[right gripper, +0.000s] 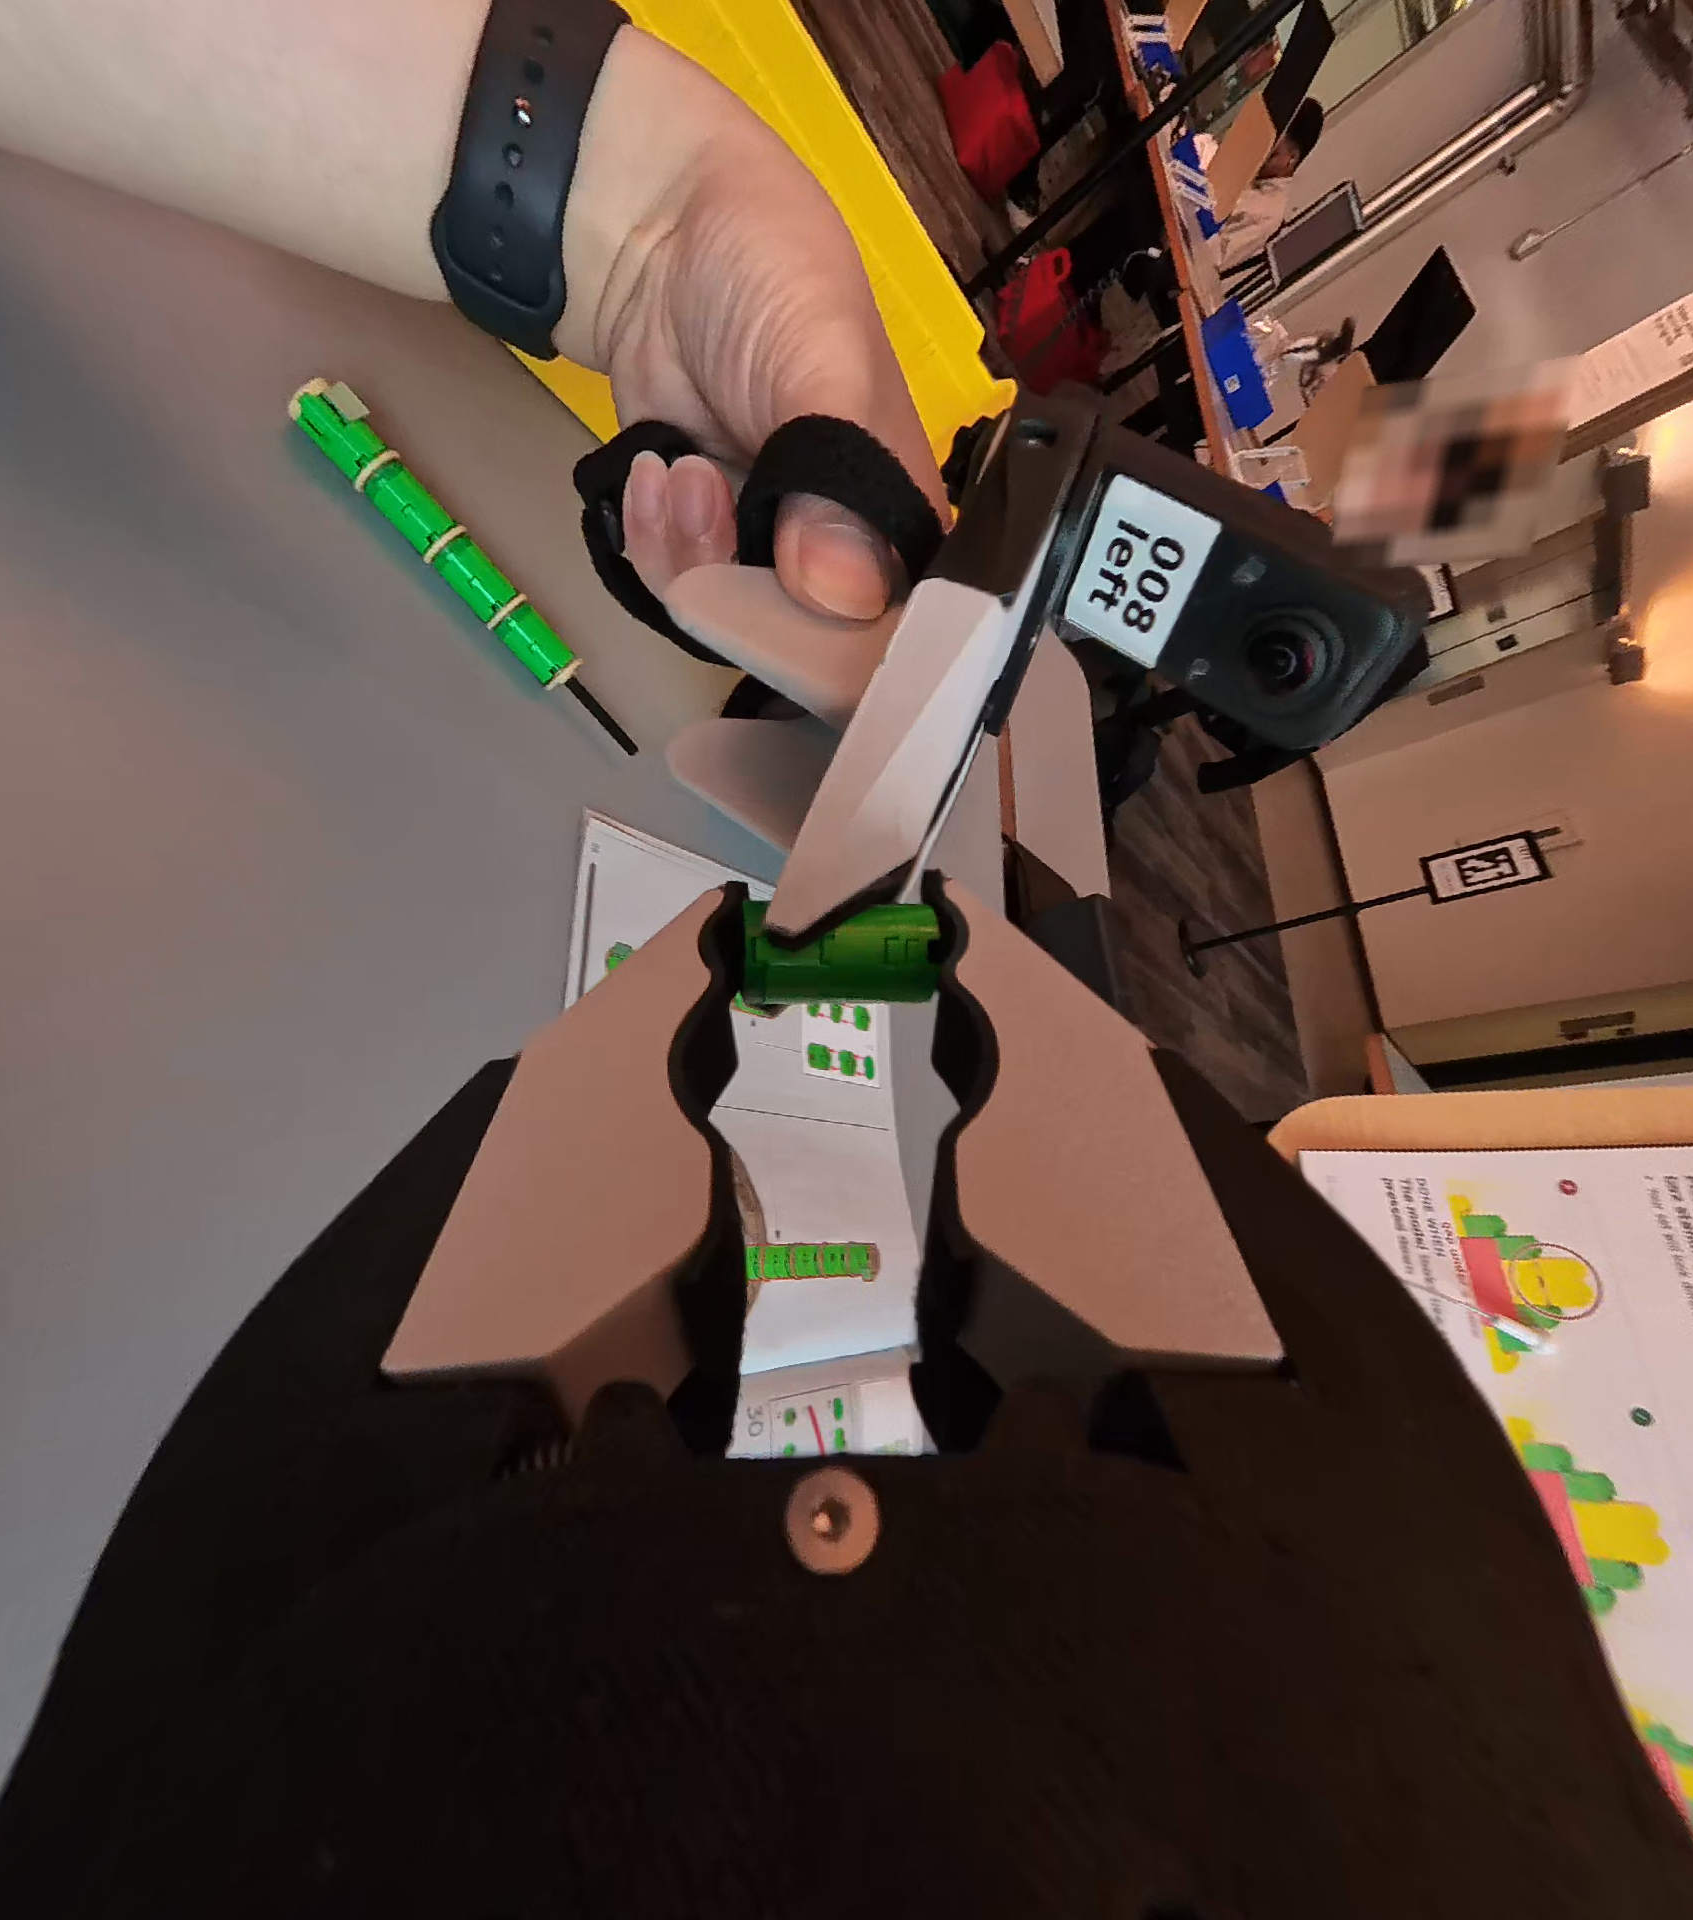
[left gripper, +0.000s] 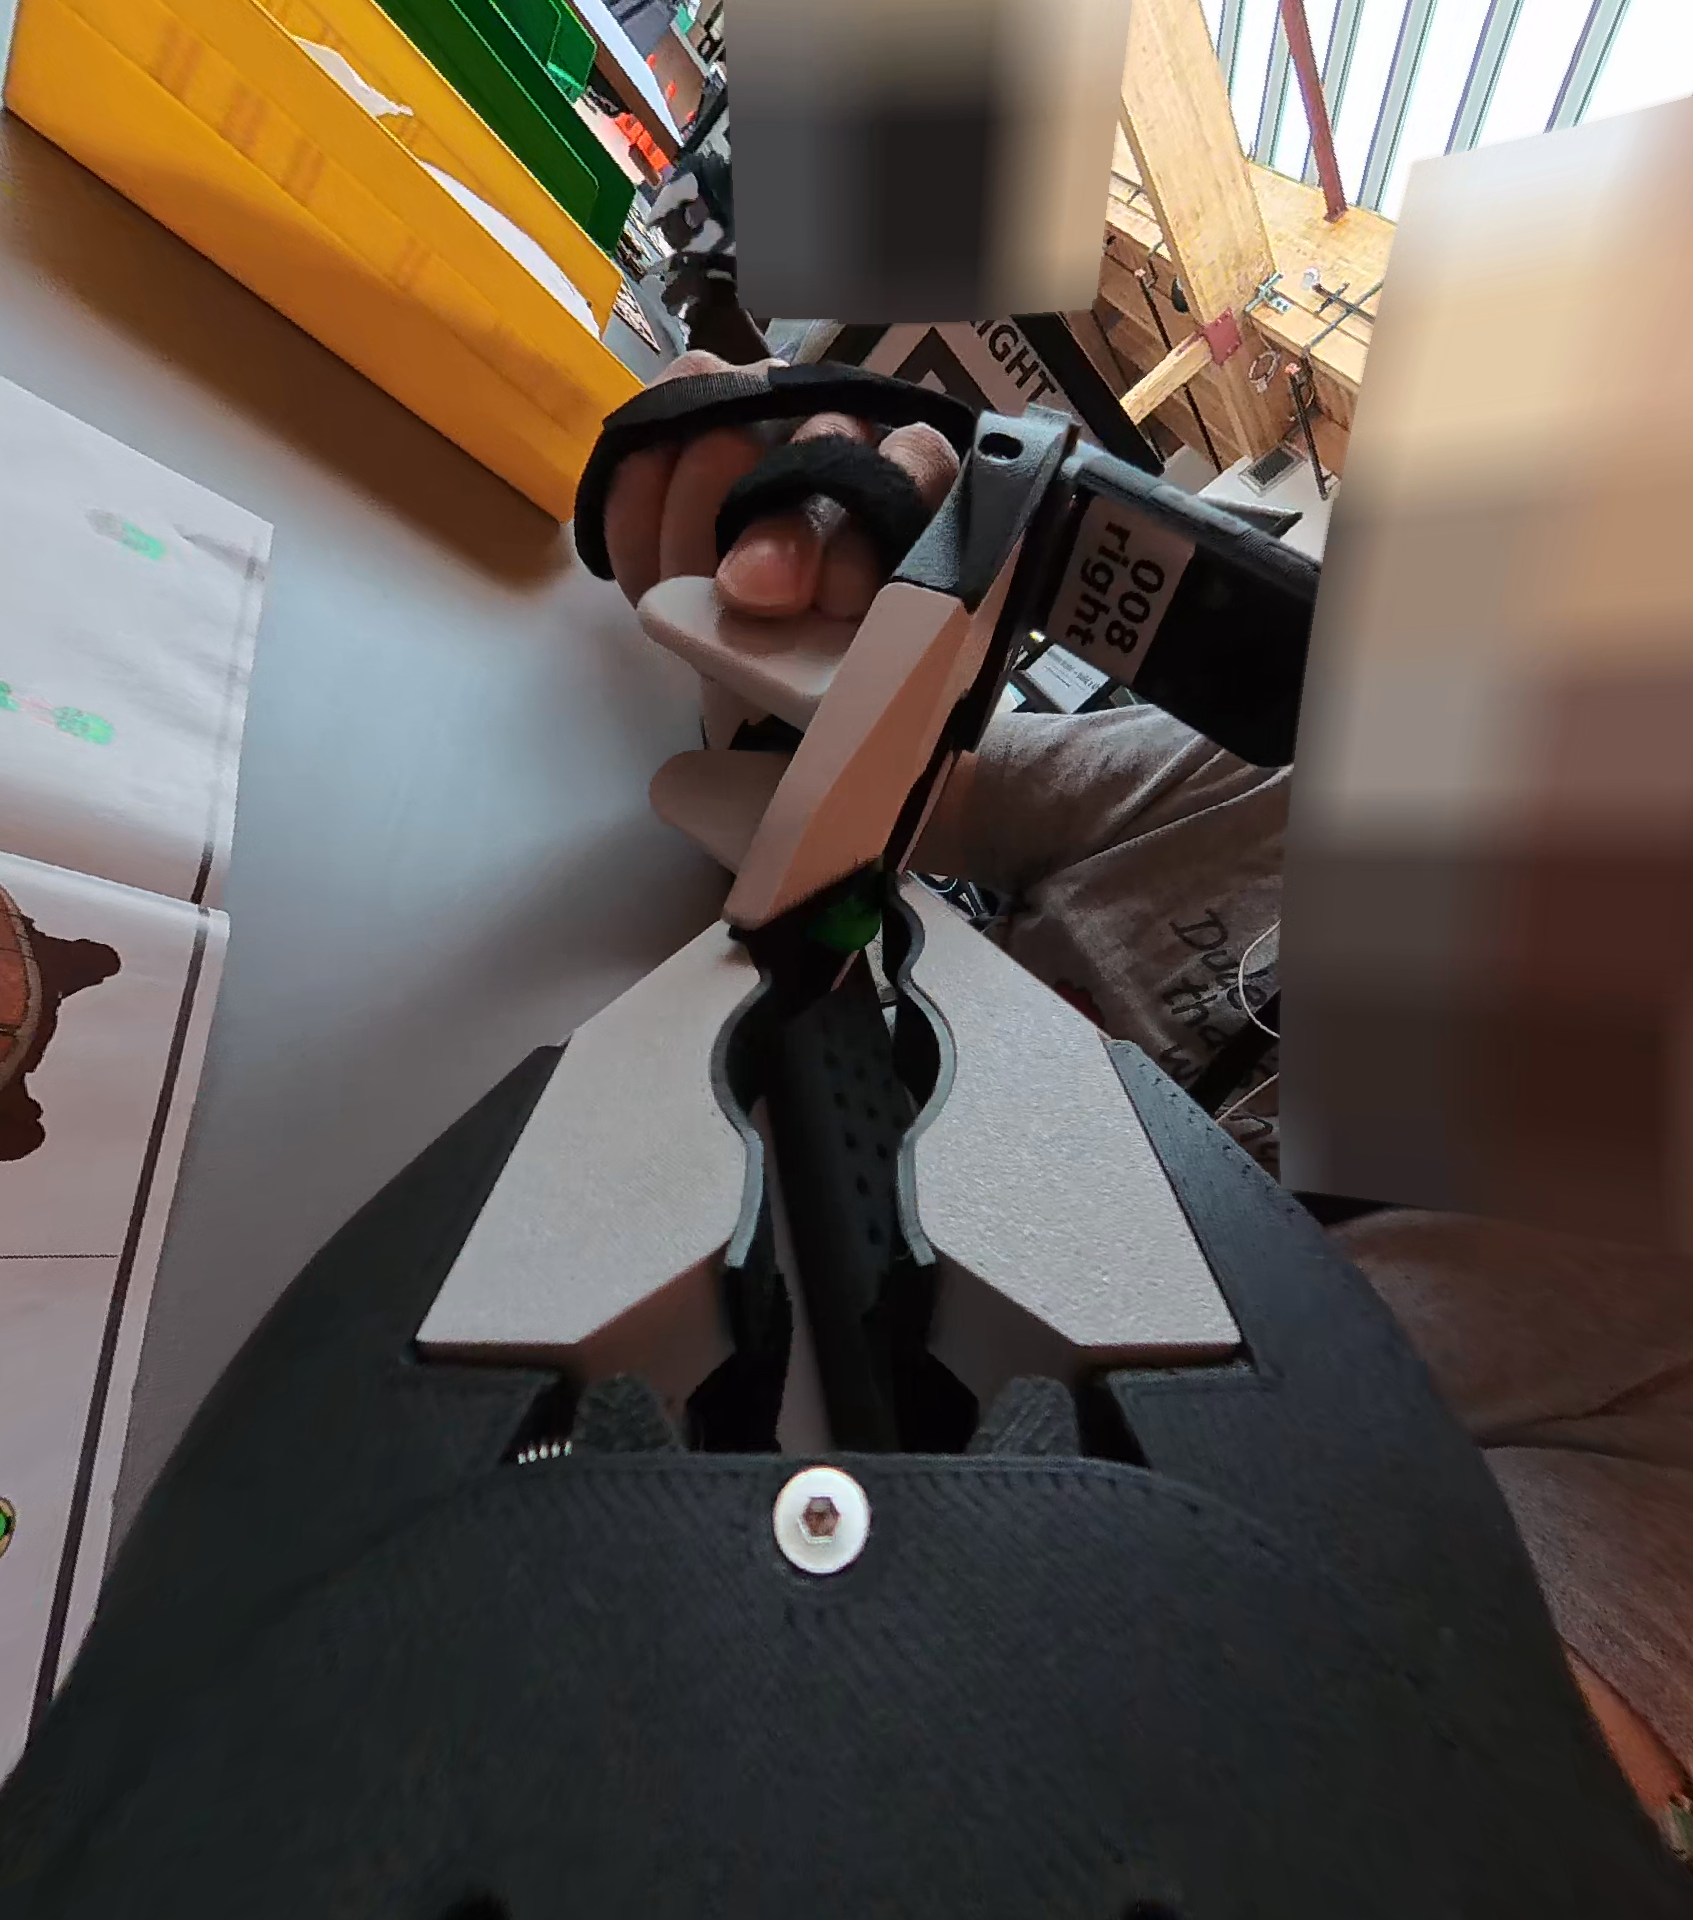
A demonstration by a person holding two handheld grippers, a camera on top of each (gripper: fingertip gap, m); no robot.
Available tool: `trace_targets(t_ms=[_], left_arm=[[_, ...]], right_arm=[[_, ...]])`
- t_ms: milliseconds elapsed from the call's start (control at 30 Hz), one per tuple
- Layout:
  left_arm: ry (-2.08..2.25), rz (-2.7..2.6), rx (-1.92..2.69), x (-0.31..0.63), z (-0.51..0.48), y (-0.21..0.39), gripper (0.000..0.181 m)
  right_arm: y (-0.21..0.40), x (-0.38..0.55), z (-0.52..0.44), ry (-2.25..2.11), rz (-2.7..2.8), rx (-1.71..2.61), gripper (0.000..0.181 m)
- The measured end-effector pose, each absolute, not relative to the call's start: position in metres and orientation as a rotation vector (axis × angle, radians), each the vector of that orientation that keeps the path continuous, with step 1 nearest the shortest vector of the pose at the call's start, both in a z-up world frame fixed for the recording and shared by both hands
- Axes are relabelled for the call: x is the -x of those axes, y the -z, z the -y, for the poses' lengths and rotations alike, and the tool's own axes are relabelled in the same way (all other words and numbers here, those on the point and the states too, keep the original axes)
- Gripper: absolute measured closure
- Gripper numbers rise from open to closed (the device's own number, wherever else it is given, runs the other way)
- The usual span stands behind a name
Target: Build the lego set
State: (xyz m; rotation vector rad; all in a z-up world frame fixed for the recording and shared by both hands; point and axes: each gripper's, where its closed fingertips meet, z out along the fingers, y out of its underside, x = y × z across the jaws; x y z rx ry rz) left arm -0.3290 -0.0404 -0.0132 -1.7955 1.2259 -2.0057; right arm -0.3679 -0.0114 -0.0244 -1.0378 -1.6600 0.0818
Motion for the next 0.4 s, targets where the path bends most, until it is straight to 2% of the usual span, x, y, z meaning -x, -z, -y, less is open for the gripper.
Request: trace_targets(t_ms=[300, 367, 400], left_arm=[[1.976, -1.224, 1.776, 0.333, 0.037, 0.011, 0.167], [1.992, -1.189, 1.749, 0.337, 0.034, 0.005, 0.167], [2.021, -1.148, 1.729, 0.34, 0.03, 0.0, 0.167]], right_arm=[[0.02, 0.372, 0.008, -0.114, 1.608, 1.064, 0.148], [0.012, 0.37, -0.001, -0.072, 1.553, 1.053, 0.102], [0.007, 0.367, -0.004, -0.053, 1.535, 1.039, 0.096]])
